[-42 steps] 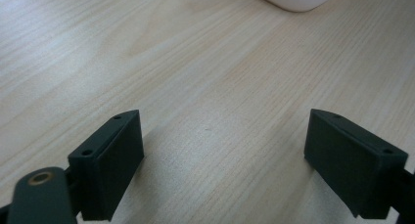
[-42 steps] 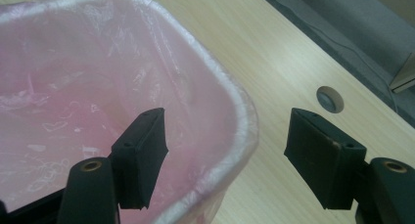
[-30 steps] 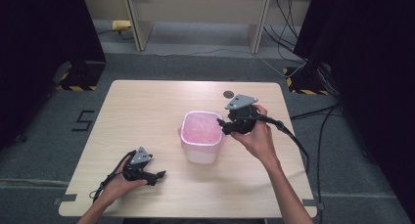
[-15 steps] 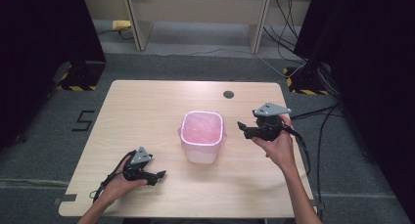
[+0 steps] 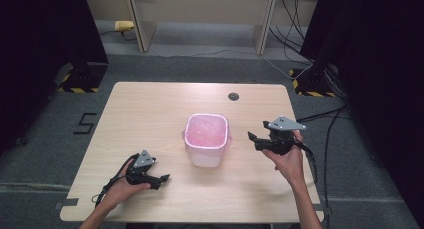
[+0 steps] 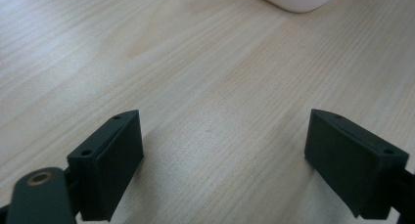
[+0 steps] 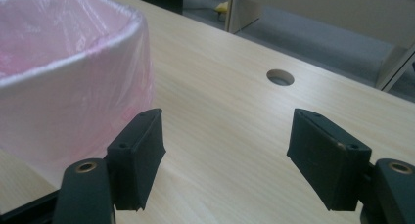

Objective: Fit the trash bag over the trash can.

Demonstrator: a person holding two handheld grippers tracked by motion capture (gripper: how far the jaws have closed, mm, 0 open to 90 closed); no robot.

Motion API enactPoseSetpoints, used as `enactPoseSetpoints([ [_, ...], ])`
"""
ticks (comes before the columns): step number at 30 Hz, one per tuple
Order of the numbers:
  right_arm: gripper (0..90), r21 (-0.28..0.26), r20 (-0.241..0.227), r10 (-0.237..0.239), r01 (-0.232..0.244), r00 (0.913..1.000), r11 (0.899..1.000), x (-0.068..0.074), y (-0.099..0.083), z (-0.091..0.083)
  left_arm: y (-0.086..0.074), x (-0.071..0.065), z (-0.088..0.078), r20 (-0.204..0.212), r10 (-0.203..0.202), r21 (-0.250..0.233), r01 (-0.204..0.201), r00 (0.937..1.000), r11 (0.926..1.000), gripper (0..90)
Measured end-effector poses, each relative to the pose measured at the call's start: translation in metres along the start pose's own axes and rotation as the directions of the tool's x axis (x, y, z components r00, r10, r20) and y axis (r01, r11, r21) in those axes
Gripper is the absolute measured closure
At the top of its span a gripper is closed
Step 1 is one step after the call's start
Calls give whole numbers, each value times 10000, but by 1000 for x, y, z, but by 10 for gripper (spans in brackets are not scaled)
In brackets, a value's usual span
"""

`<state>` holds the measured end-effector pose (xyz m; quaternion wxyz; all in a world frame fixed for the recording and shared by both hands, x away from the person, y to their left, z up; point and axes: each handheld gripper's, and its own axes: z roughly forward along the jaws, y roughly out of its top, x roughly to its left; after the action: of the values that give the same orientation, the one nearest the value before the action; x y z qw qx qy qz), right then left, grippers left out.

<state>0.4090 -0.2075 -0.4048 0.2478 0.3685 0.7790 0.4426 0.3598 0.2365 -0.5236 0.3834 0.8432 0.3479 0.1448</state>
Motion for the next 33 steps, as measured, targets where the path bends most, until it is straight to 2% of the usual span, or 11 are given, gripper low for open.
enactPoseSetpoints([
  [4,296,-121,-21,178,-178,9998,9998,1,-7,-1,0,0,0,15,21,6,-21,10000,10000,135],
  [12,293,-155,-65,225,-226,9997,9996,3,-20,0,1,1,0,70,73,33,-73,9999,10000,130],
  [16,293,-265,-116,507,-510,9986,9983,1,-32,-3,1,2,1,100,109,50,-110,9999,9999,127],
  [23,287,-321,-9,718,-718,9974,9969,-1,-46,-6,1,2,1,129,123,41,-124,9998,9999,121],
  [33,248,9,-125,839,-839,9964,9965,4,-64,-3,2,3,2,161,160,52,-160,9997,9999,116],
])
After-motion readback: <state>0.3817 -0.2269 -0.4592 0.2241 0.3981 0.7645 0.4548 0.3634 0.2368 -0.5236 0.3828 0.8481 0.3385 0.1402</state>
